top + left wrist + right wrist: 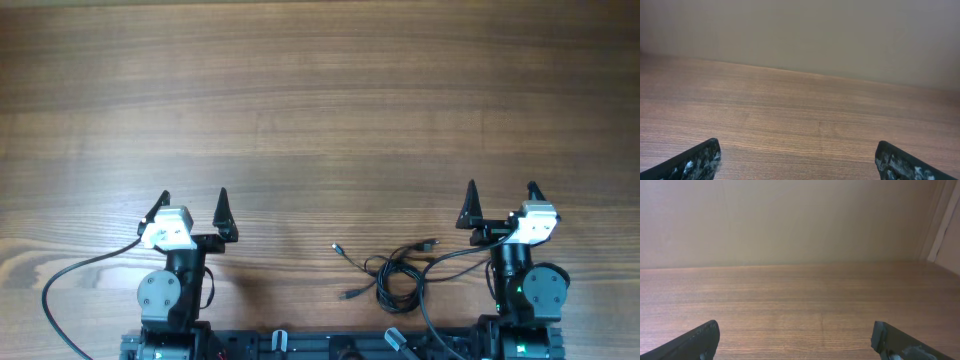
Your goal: Untangle cables
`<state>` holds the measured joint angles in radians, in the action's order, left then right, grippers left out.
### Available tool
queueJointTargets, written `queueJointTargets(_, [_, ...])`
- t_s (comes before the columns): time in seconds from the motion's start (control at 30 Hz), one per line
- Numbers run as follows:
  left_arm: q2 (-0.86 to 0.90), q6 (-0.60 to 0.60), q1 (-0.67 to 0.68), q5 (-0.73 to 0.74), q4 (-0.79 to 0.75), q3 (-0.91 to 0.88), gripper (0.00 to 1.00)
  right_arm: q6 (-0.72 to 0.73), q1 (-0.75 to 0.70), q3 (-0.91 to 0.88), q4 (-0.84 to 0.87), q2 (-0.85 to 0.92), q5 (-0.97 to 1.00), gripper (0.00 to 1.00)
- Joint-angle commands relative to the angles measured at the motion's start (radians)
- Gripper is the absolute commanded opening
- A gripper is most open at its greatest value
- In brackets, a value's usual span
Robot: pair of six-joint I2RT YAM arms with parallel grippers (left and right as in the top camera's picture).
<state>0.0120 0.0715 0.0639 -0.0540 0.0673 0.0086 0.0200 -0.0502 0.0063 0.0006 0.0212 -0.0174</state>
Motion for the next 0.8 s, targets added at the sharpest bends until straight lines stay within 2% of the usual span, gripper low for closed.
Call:
queueJointTargets(0.0, [0.002,-0.015,0.003,-0.010,0.001,-0.003,1.00,-0.018,0.005,-0.001,0.005,-0.004,0.010,1.00])
queueJointTargets(0.5, [0.003,-0.015,0.003,-0.010,0.001,-0.003,1.00,-0.017,0.005,-0.001,0.005,-0.004,0.010,1.00])
queueJointTargets(0.57, [0.003,-0.015,0.003,-0.010,0.001,-0.003,0.97,-0.017,0.005,-0.001,0.005,-0.004,0.010,0.99])
queueJointTargets(0.6, [0.003,-0.015,0.003,-0.010,0.001,-0.003,1.00,-0.017,0.005,-0.001,0.005,-0.004,0.010,1.00])
queueJointTargets(0.77, [0.003,-0.015,0.003,-0.010,0.001,-0.003,1.00,-0.018,0.005,-0.001,0.005,-0.004,0.010,1.00])
